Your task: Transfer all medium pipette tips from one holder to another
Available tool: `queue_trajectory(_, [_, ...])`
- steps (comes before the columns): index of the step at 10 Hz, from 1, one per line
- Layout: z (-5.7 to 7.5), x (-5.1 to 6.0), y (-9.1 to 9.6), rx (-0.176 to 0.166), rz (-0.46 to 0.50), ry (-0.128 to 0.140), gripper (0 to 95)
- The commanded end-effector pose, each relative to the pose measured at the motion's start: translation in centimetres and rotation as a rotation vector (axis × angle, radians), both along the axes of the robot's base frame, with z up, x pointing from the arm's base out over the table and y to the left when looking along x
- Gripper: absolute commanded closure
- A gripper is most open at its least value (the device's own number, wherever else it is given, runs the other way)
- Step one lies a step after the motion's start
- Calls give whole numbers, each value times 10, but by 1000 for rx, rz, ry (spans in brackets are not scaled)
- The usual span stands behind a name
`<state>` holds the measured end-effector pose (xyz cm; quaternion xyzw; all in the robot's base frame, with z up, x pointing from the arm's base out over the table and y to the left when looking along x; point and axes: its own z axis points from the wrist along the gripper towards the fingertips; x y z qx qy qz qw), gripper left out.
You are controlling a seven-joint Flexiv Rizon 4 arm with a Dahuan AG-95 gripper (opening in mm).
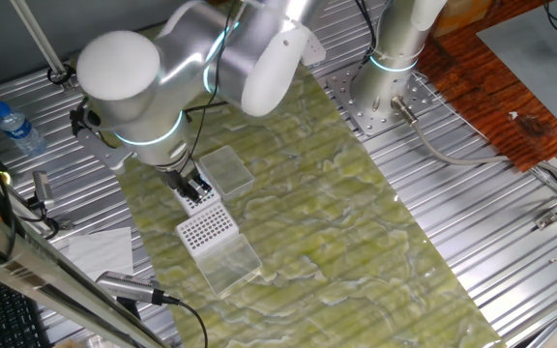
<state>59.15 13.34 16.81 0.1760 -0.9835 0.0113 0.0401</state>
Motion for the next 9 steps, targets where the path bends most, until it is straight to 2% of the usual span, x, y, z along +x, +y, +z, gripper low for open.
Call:
queue_trajectory(1, [-2,-17,-3,50,-45,25,950])
queue_trajectory(2, [-6,-21,-5,73,-41,31,950])
queue_trajectory(4, [-11,-25,-6,77,-44,68,950])
queue_trajectory(5, [-17,-27,-5,79,-48,75,950])
queue_trajectory(9, [-26,-31,-3,81,-60,72,950])
